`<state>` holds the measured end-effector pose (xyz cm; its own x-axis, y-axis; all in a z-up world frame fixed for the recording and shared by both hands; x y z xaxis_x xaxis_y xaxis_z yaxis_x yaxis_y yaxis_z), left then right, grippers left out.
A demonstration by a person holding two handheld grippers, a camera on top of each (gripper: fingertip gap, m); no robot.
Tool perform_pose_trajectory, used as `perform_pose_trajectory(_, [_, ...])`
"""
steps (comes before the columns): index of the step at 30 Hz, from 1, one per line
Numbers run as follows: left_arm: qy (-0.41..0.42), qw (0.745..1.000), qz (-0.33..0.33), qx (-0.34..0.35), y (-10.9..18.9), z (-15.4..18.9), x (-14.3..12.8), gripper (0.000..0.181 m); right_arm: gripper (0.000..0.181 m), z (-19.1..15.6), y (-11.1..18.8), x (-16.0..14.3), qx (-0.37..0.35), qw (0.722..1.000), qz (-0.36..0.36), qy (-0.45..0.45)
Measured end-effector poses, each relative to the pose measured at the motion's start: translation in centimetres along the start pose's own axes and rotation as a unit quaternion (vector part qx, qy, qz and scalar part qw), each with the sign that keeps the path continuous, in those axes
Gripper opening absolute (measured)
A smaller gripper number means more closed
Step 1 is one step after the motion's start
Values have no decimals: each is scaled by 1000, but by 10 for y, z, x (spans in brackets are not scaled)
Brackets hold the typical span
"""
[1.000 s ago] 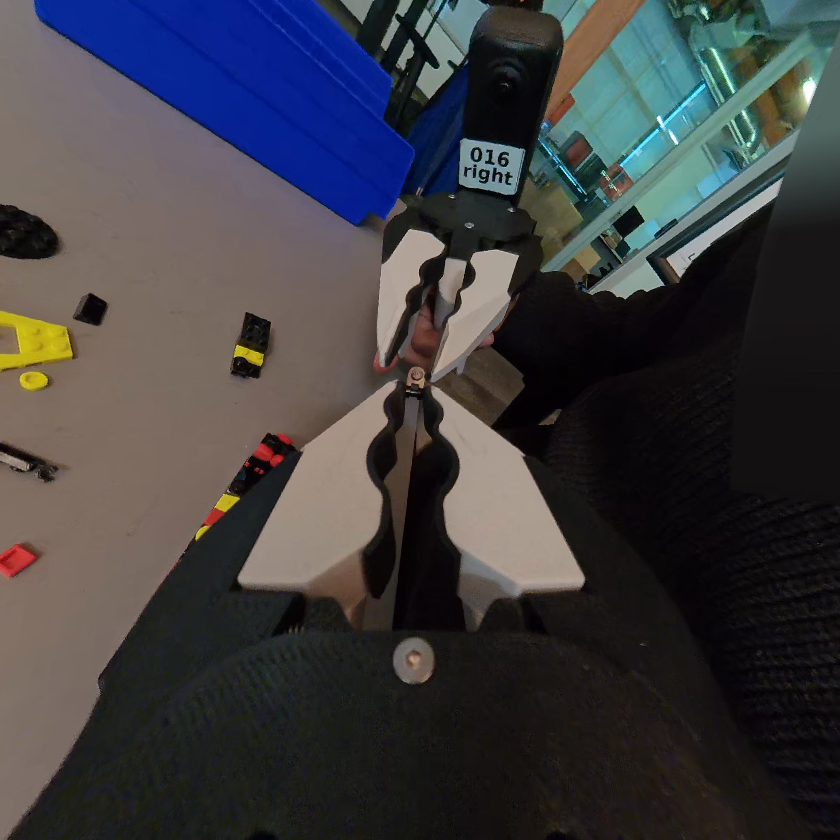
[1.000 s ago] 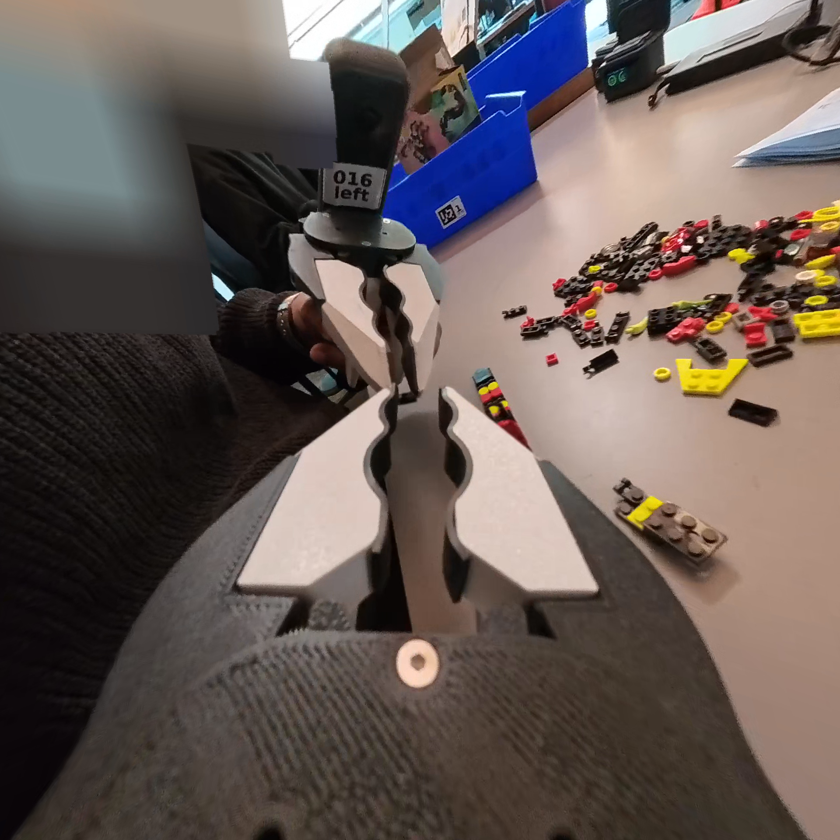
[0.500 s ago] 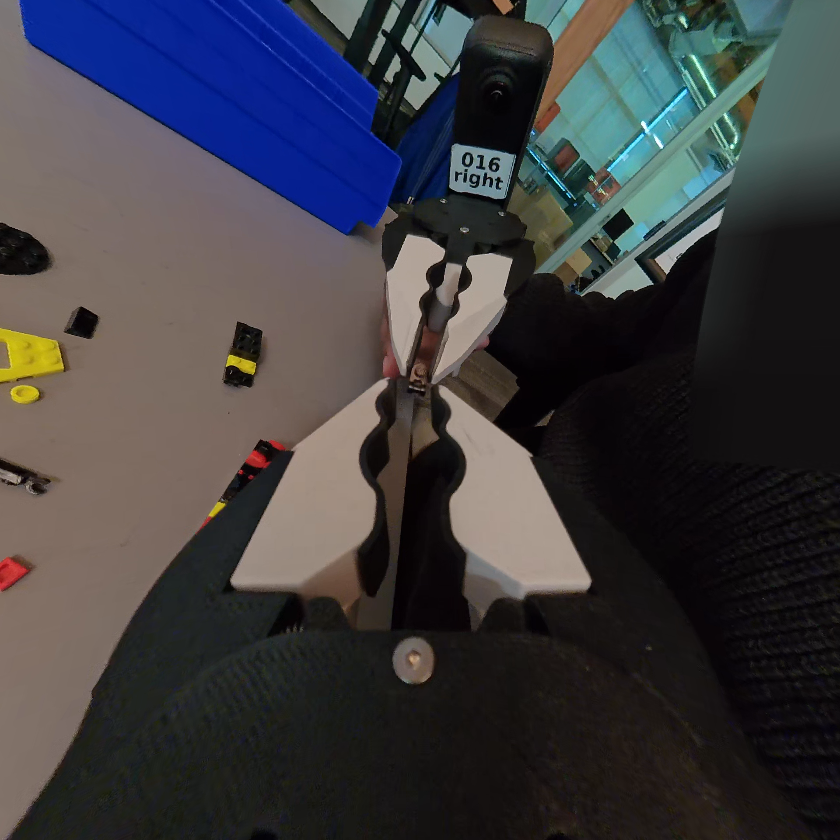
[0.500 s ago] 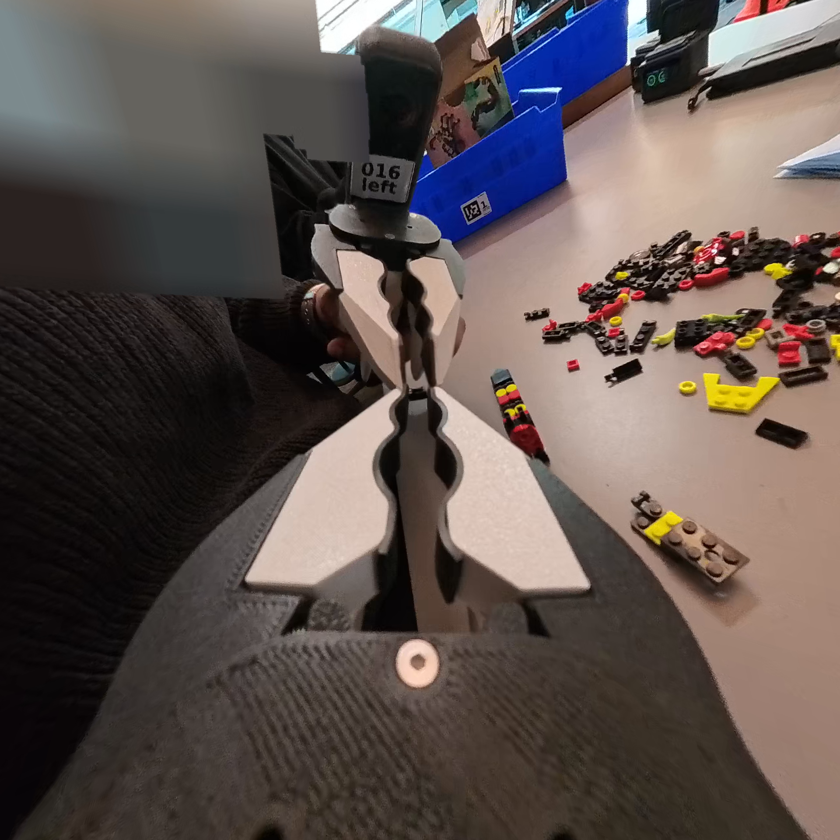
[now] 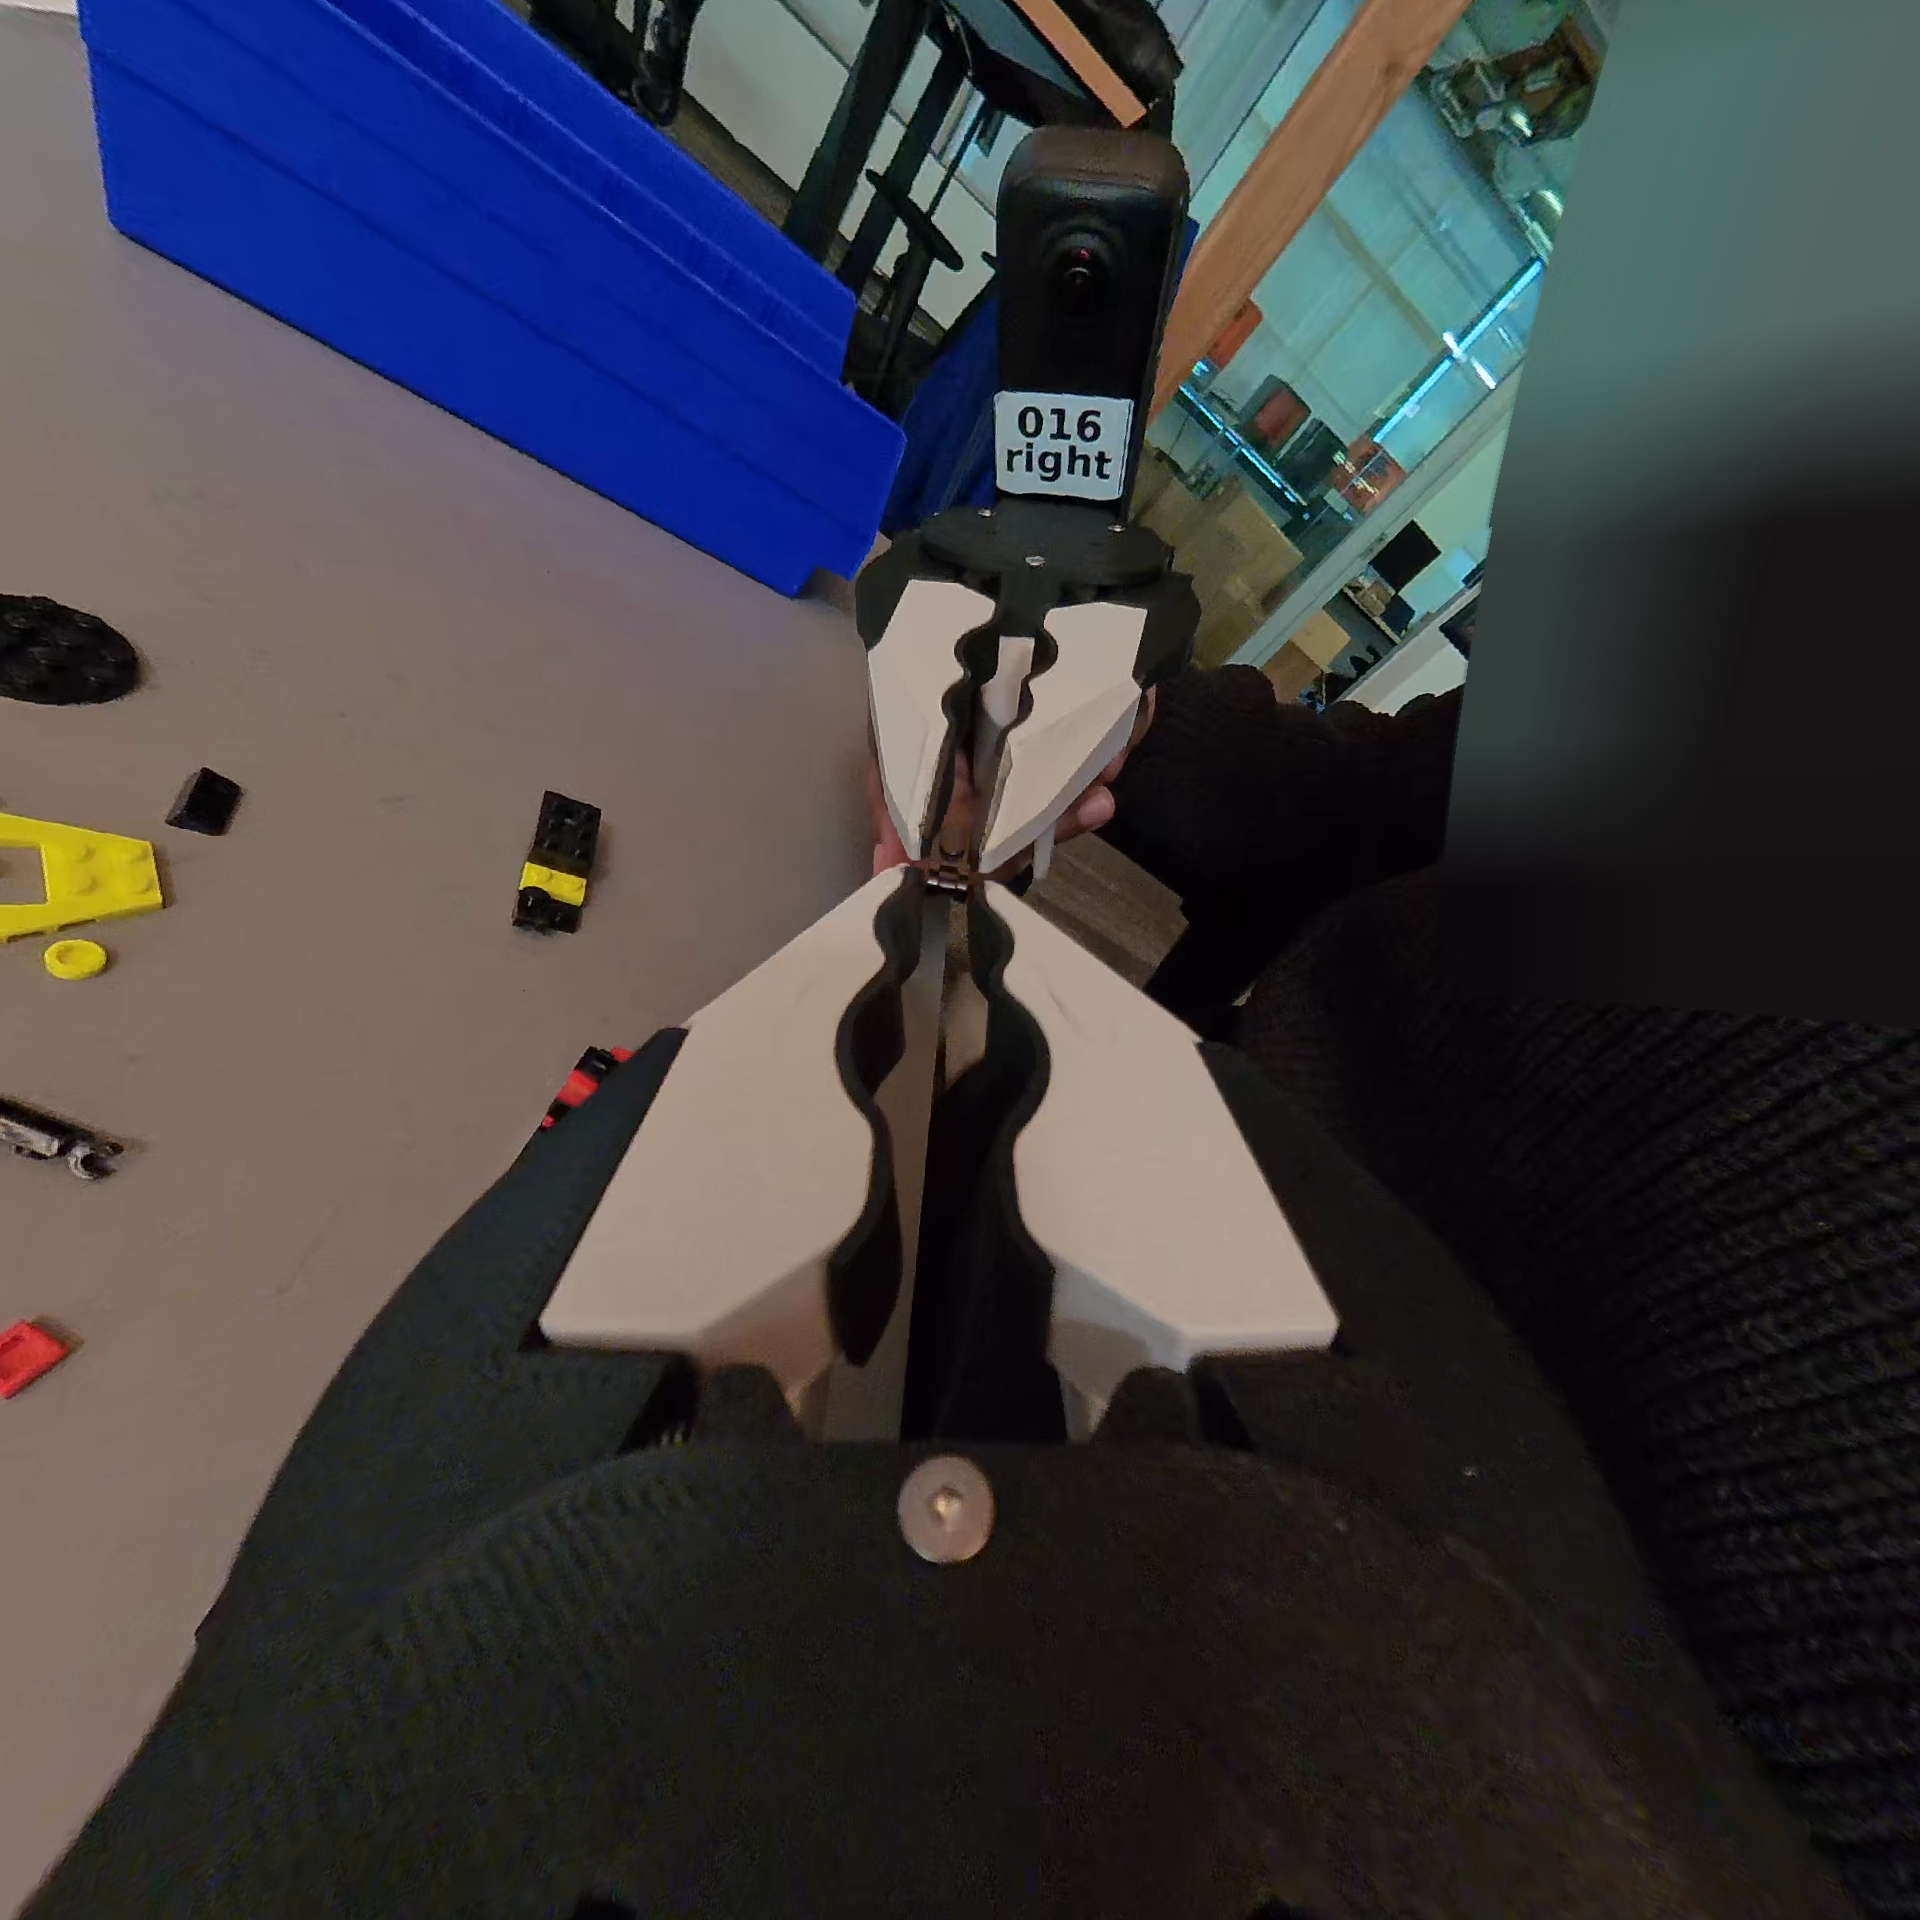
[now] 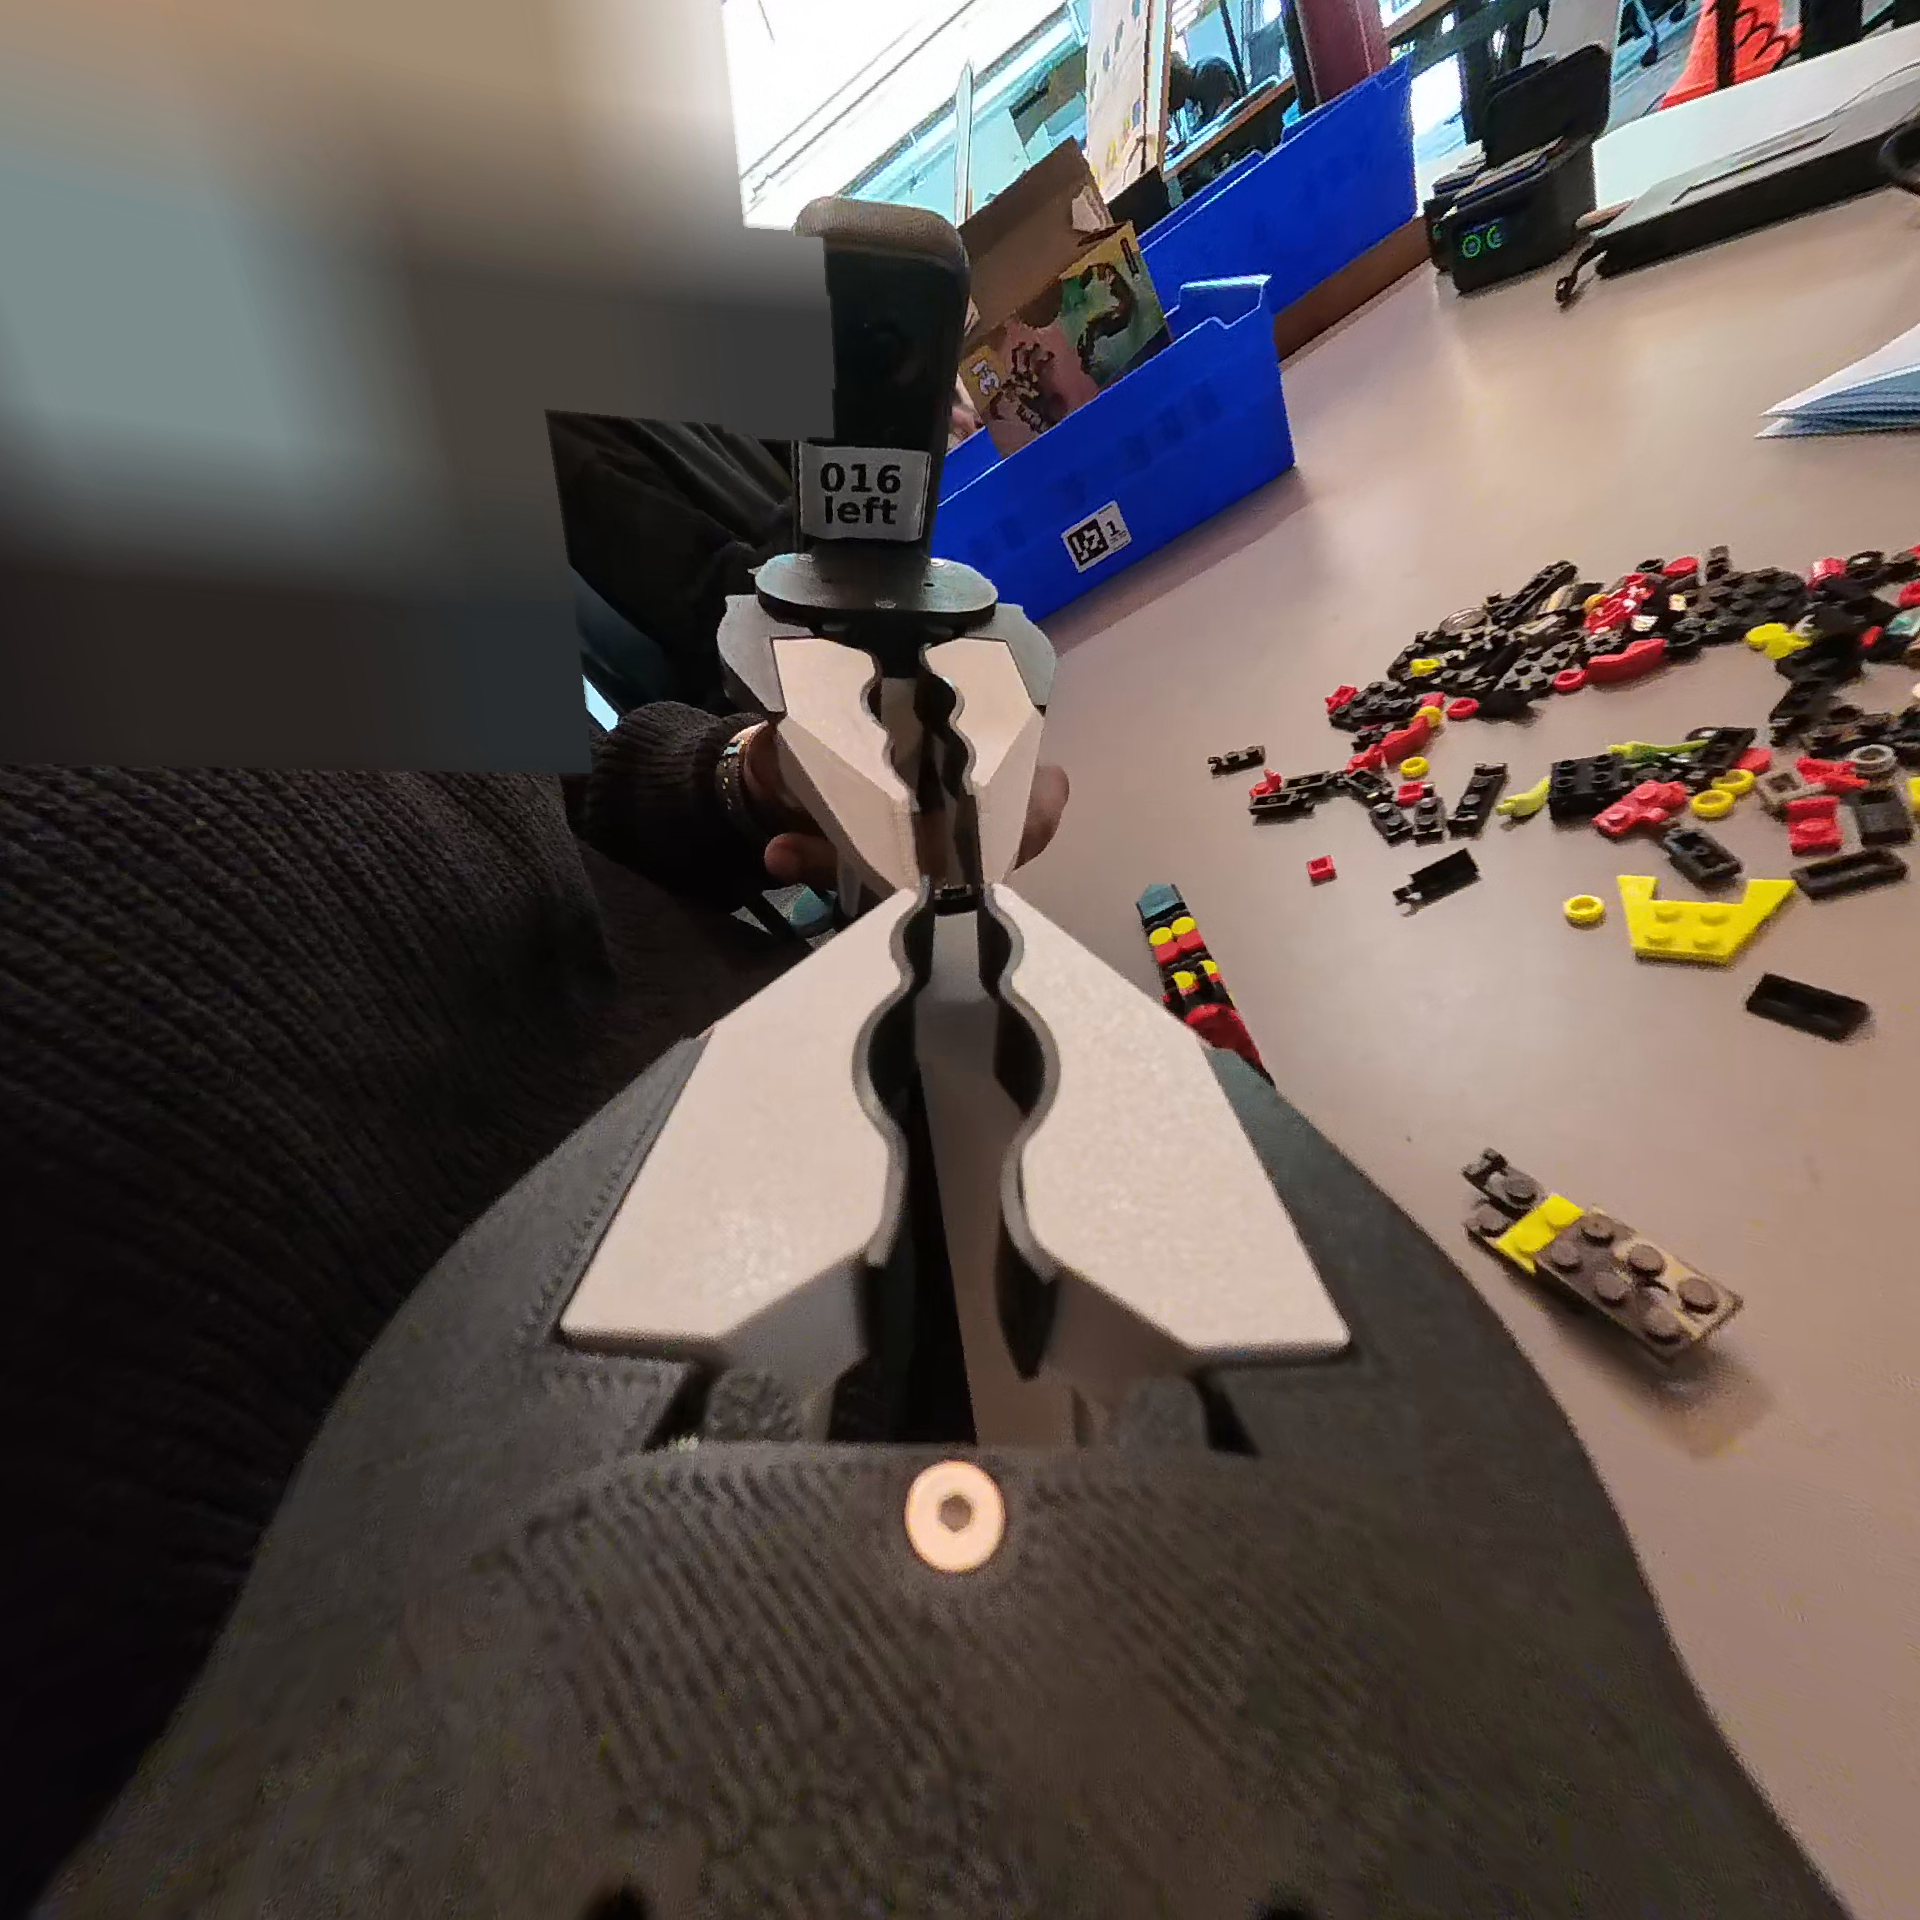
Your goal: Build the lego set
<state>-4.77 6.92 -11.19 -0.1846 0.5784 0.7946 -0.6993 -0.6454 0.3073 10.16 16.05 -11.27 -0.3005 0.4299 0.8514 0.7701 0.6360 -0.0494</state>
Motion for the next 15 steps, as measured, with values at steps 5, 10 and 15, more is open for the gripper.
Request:
perform_pose_trajectory(5, [-9,1000,-1,0,1,1,1,5,6,-1,1,0,4,1000,0,-2])
perform_pose_trajectory(10, [-3,1000,-7,-10,1,1,0,5,6,-1,1,0,10,1000,-1,-7])
perform_pose_trajectory(15, [-14,1000,-12,1,0,1,0,5,6,0,3,0,7,1000,-5,-6])
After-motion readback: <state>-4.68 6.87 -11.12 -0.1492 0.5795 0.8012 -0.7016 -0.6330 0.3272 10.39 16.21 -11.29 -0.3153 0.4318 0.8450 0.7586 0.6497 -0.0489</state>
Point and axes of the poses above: each gripper's, where its closed fingertips meet, y back along the fingers, x out of its top, z = x × y across the jaws, the point moved 9 cm from there along y, back along the fingers, and after that the axes turned 15 degrees about x, right-handed, at the moved point
